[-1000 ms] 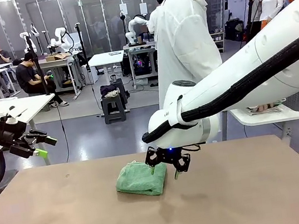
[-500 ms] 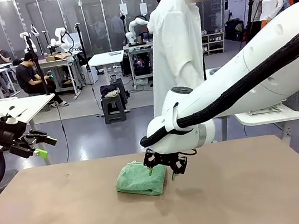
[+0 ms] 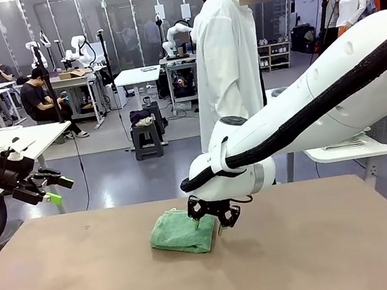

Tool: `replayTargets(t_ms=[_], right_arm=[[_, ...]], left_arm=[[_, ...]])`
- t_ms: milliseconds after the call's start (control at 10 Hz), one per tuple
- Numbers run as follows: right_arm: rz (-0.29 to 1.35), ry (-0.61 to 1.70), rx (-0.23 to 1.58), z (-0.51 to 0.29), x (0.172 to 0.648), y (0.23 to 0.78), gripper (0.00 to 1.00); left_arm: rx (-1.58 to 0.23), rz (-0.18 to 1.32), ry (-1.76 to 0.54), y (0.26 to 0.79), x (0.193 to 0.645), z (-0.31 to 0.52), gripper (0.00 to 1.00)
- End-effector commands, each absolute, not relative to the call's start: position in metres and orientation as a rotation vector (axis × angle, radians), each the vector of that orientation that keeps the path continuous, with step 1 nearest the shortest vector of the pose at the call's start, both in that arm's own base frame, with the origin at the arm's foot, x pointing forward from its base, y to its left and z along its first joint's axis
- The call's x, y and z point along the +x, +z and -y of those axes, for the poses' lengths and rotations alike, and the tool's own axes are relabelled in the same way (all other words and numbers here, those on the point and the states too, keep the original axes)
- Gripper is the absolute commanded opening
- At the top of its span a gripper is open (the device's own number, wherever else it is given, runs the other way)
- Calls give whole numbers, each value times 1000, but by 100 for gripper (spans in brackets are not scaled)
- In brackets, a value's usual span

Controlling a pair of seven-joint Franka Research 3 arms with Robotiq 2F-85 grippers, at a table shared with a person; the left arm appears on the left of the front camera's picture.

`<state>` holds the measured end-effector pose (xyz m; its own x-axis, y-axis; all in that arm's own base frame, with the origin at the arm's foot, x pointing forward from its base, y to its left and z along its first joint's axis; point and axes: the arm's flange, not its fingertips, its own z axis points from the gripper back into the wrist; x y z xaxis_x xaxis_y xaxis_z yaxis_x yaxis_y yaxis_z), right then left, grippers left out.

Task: Fold the towels and place them in the basket.
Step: Place the folded Towel with hook on the right side of the table.

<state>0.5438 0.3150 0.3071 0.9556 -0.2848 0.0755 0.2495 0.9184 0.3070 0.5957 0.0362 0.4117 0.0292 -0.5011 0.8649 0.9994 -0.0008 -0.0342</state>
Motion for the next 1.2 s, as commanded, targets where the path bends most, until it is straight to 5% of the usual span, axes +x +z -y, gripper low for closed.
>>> replayTargets(t_ms=[0, 200, 600, 700, 800, 900, 1000, 1100], right_arm=[[157, -315, 296, -325, 550, 304, 69], [192, -309, 303, -325, 552, 301, 50], [210, -325, 310, -325, 555, 297, 51], [202, -331, 308, -325, 555, 298, 31], [202, -330, 311, -324, 555, 298, 32], [200, -327, 311, -323, 555, 298, 12], [197, -324, 308, -323, 554, 299, 13], [197, -320, 302, -323, 554, 299, 0]], left_arm=[[-839, 787, -1395, 412, 596, -35, 100], [-839, 787, -1395, 412, 596, -35, 100], [-839, 787, -1395, 412, 596, -35, 100], [-839, 787, -1395, 412, 596, -35, 100], [-839, 787, -1395, 412, 596, -35, 100], [-839, 787, -1395, 412, 596, -35, 100], [-839, 787, -1395, 412, 596, -35, 100], [-839, 787, -1395, 412, 596, -35, 100]])
